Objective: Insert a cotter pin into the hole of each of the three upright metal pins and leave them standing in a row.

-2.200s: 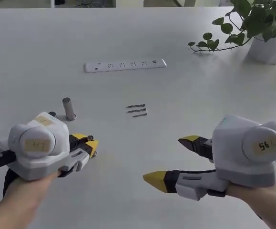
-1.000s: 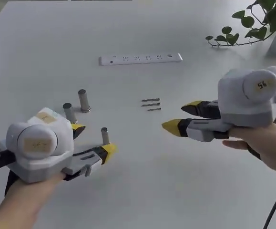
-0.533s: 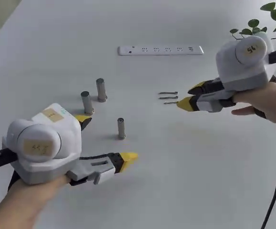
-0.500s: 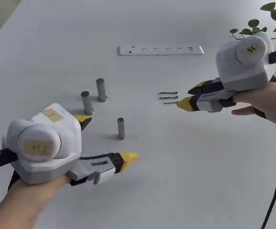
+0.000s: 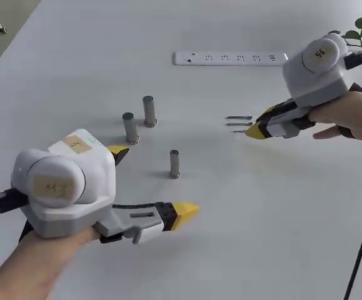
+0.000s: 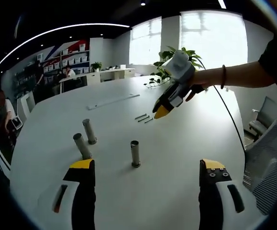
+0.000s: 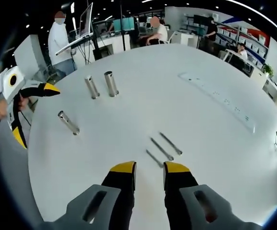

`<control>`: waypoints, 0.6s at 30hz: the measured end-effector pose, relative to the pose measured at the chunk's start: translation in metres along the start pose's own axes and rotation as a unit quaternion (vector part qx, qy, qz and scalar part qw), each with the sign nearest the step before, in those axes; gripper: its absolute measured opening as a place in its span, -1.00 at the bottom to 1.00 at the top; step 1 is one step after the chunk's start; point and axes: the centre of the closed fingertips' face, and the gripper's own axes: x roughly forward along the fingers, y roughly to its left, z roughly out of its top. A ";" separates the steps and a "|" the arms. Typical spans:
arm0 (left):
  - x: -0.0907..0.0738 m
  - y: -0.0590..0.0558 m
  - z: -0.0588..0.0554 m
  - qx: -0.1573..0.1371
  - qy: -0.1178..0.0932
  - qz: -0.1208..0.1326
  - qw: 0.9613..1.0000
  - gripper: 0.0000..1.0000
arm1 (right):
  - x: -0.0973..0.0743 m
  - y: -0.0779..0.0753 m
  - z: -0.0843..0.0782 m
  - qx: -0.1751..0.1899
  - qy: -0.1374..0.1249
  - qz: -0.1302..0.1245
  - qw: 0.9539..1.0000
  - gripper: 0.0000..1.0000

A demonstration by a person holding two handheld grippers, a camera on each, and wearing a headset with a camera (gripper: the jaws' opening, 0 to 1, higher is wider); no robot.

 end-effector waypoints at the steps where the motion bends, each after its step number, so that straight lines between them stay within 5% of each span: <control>1: 0.000 0.000 0.000 -0.001 0.001 0.000 1.000 0.80 | 0.002 0.001 0.000 -0.010 0.001 0.002 1.000 -0.66; 8: -0.004 0.004 -0.004 -0.018 0.005 0.000 1.000 0.75 | 0.016 -0.007 -0.004 -0.049 0.026 0.007 0.998 -0.71; 18: -0.006 0.007 -0.007 -0.034 0.008 0.010 0.999 0.68 | 0.015 -0.003 -0.008 -0.069 0.049 0.018 0.996 -0.82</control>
